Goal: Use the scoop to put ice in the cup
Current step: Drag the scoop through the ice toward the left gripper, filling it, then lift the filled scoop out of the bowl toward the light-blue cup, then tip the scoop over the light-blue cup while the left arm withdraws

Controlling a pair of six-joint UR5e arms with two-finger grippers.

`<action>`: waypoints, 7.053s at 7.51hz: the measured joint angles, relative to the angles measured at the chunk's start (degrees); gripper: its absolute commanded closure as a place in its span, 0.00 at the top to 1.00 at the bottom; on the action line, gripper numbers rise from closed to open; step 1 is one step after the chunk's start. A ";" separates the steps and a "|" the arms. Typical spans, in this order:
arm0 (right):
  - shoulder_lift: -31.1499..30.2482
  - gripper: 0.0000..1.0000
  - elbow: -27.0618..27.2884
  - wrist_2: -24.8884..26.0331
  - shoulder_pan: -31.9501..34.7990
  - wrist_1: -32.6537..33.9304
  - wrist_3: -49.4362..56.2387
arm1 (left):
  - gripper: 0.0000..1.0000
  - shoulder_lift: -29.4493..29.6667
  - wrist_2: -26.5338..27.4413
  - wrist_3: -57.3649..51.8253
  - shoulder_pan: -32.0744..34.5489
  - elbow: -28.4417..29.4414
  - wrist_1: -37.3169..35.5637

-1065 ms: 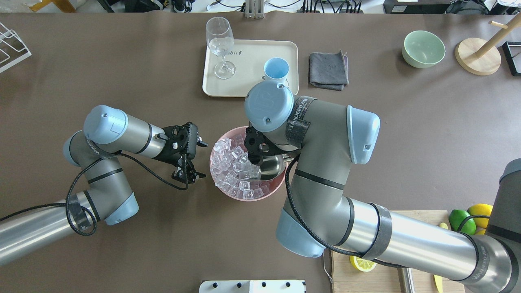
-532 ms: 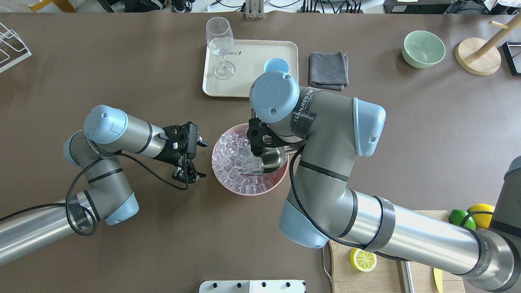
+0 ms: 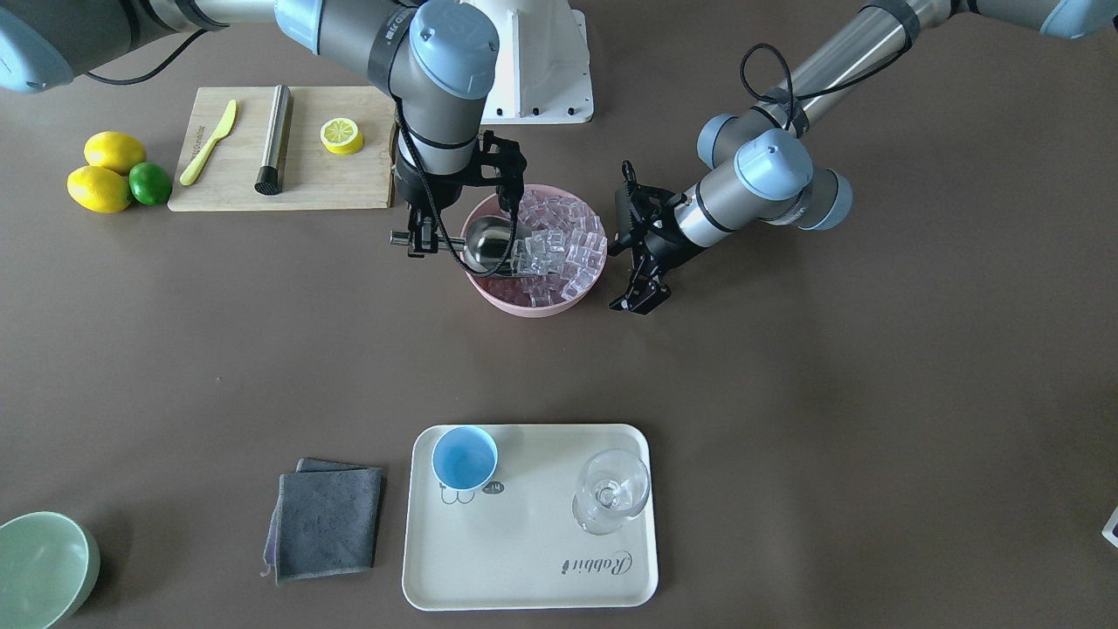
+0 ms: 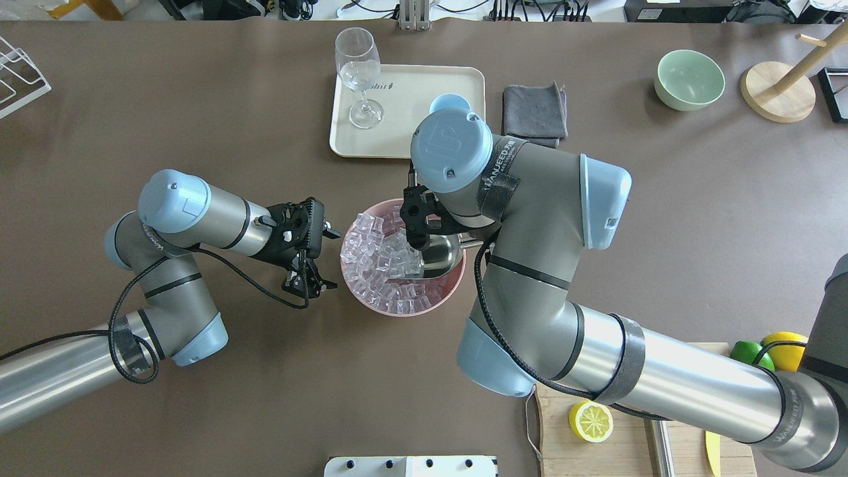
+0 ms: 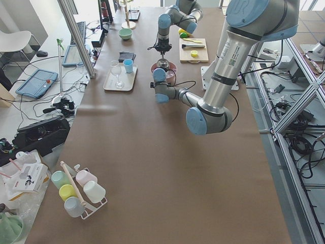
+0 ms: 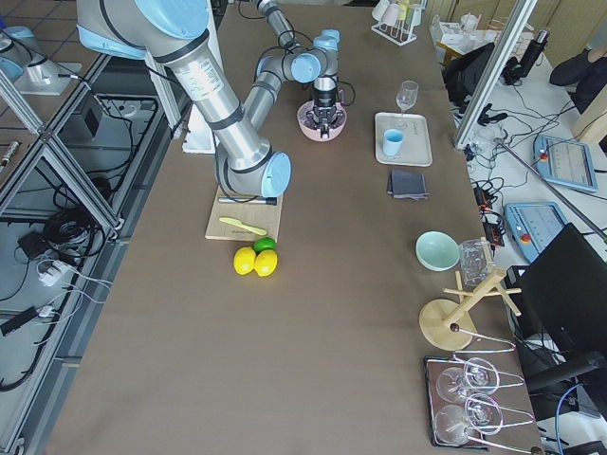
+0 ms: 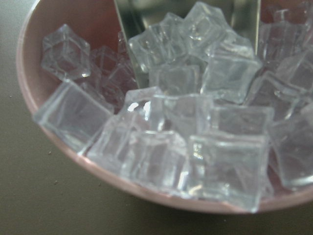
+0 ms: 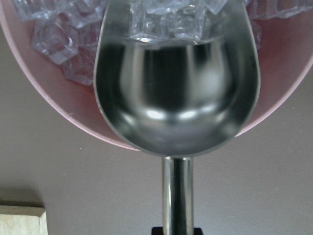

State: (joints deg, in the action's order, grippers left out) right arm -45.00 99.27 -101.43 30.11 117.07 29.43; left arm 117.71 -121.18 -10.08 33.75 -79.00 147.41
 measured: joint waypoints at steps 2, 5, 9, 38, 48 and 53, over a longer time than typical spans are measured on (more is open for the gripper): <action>-0.69 0.00 -0.03 -2.70 0.83 -1.74 0.28 | 0.98 0.11 -0.39 -0.02 0.00 -0.38 -2.04; -2.80 0.00 -0.04 -6.82 2.25 -7.44 0.28 | 0.98 0.09 -0.54 -0.03 0.00 -0.79 -2.86; -5.16 0.00 0.19 -11.57 4.47 -13.29 0.40 | 0.98 -0.14 -0.65 -0.03 0.07 -1.58 -2.39; 10.64 0.00 -19.38 -26.39 21.10 6.10 -38.63 | 0.98 -14.63 -15.52 -0.11 13.19 -25.51 -47.08; 14.15 0.00 -19.12 -24.48 17.73 18.60 -36.56 | 0.98 -30.02 -4.70 -0.07 29.58 -35.39 -62.47; 20.36 0.00 -25.03 -22.67 17.70 26.93 -29.56 | 0.98 -34.02 -0.44 -0.10 39.14 -32.41 -63.10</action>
State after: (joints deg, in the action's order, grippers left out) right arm -24.64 74.24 -124.10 47.81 144.01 -0.13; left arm 83.69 -121.62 -10.18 72.89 -111.42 84.31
